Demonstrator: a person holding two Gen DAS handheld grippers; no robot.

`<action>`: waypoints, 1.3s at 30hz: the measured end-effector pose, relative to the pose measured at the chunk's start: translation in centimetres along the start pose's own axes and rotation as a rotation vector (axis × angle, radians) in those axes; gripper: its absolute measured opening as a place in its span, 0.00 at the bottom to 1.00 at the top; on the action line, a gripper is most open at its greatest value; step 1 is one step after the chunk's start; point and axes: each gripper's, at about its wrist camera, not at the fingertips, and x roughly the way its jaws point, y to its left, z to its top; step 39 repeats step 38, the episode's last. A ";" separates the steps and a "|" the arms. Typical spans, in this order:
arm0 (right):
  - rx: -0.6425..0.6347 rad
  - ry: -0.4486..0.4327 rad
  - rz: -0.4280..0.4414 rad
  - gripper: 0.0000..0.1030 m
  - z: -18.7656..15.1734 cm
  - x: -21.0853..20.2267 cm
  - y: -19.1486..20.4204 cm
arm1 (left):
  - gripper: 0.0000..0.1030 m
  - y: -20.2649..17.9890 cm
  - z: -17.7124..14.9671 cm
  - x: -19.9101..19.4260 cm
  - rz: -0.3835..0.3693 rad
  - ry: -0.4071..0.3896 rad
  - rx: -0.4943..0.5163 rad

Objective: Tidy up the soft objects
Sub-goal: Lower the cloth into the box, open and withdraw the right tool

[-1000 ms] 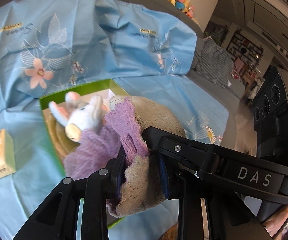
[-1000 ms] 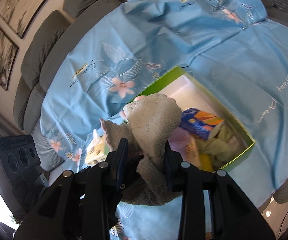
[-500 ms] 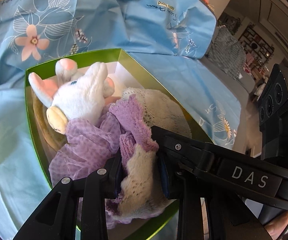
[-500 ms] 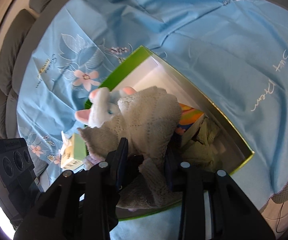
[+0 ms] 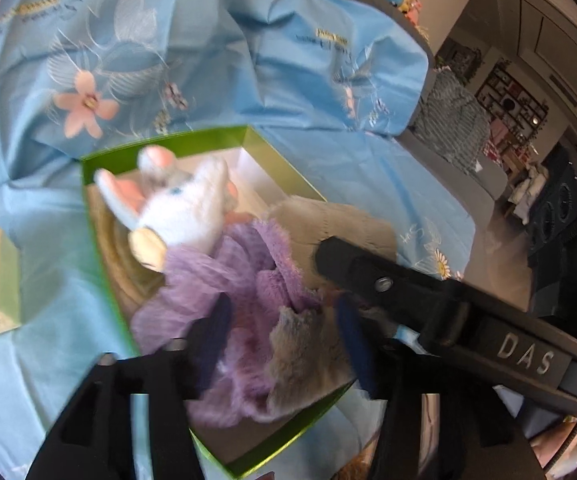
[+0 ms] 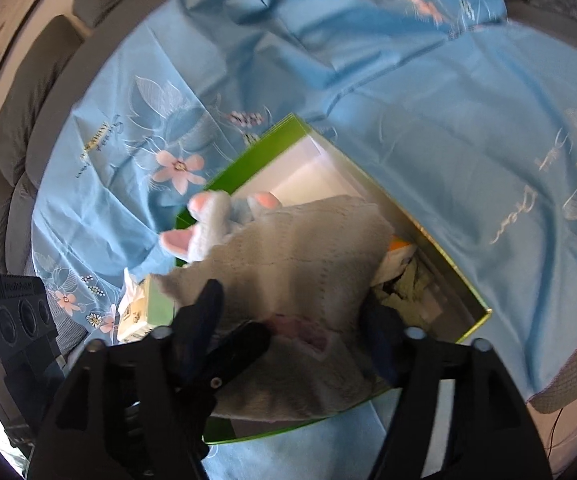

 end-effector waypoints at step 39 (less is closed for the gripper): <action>-0.163 -0.246 -0.088 0.99 -3.0 -7.8 6.4 | 0.81 -0.1 -1.6 -8.7 0.040 -0.139 -0.021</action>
